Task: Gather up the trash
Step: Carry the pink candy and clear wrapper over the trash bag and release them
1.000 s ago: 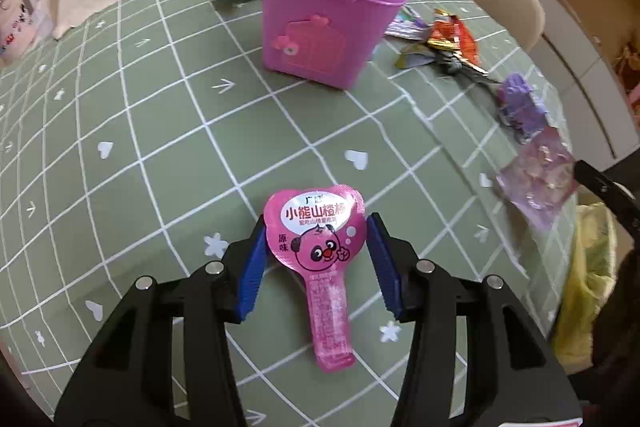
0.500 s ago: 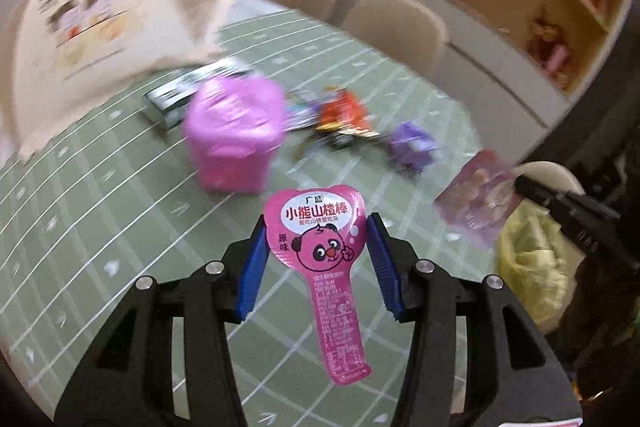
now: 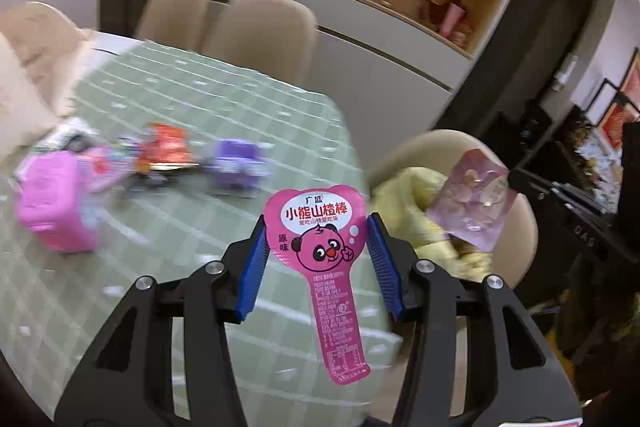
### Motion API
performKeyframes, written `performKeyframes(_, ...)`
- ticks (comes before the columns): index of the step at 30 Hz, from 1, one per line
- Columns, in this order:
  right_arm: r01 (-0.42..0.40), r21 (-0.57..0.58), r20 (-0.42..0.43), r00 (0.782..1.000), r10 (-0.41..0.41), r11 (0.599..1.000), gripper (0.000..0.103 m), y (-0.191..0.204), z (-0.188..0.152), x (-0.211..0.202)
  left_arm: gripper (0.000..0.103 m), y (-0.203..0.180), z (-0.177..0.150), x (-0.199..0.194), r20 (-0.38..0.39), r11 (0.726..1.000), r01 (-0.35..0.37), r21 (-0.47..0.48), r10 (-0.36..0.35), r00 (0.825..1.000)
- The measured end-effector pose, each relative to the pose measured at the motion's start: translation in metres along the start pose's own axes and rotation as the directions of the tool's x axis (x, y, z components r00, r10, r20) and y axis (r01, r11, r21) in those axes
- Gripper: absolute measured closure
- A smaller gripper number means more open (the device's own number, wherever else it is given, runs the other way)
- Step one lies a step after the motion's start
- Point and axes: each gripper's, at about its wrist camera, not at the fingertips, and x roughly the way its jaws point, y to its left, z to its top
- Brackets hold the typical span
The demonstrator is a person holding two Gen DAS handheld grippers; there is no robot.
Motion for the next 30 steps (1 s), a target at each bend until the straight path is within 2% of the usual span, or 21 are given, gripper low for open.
performKeyframes(7,0.079,0.067,0.016,0.997,-0.080,0.995,0.099,-0.101,-0.016,-0.013,0.057,-0.091,0.005,0.076,-0.097,0.990,0.117,0.078,-0.109,0.989)
performKeyframes(10,0.106,0.083,0.032,0.994,-0.109,0.991,0.099,-0.136,-0.020,-0.015,0.057,-0.125,0.007,0.104,-0.125,0.982,0.139,0.129,-0.123,0.984)
performKeyframes(14,0.111,0.110,0.032,0.993,-0.115,0.988,0.099,-0.172,-0.025,-0.009,0.057,-0.153,0.007,0.140,-0.159,0.976,0.157,0.150,-0.133,0.978)
performKeyframes(16,0.109,0.116,0.024,0.993,-0.113,0.987,0.099,-0.182,-0.027,-0.001,0.052,-0.159,0.006,0.152,-0.176,0.974,0.172,0.149,-0.145,0.974)
performKeyframes(17,0.103,0.119,0.016,0.994,-0.105,0.988,0.099,-0.188,-0.028,0.003,0.041,-0.161,0.006,0.159,-0.190,0.973,0.181,0.146,-0.152,0.970)
performKeyframes(18,0.096,0.120,0.011,0.995,-0.098,0.988,0.099,-0.192,-0.028,0.007,0.024,-0.162,0.005,0.166,-0.203,0.974,0.181,0.138,-0.151,0.967)
performKeyframes(19,0.086,0.119,0.003,0.996,-0.087,0.989,0.099,-0.196,-0.029,0.012,0.015,-0.162,0.004,0.170,-0.204,0.976,0.176,0.127,-0.148,0.968)
performKeyframes(23,0.033,0.112,-0.020,0.999,-0.031,0.993,0.099,-0.196,-0.031,0.032,0.014,-0.151,0.005,0.169,-0.188,0.988,0.138,0.071,-0.123,0.974)
performKeyframes(30,-0.080,0.072,-0.111,0.990,0.087,0.994,0.099,-0.156,-0.041,0.088,0.014,-0.103,0.009,0.133,-0.111,0.999,-0.012,-0.049,0.006,0.994)
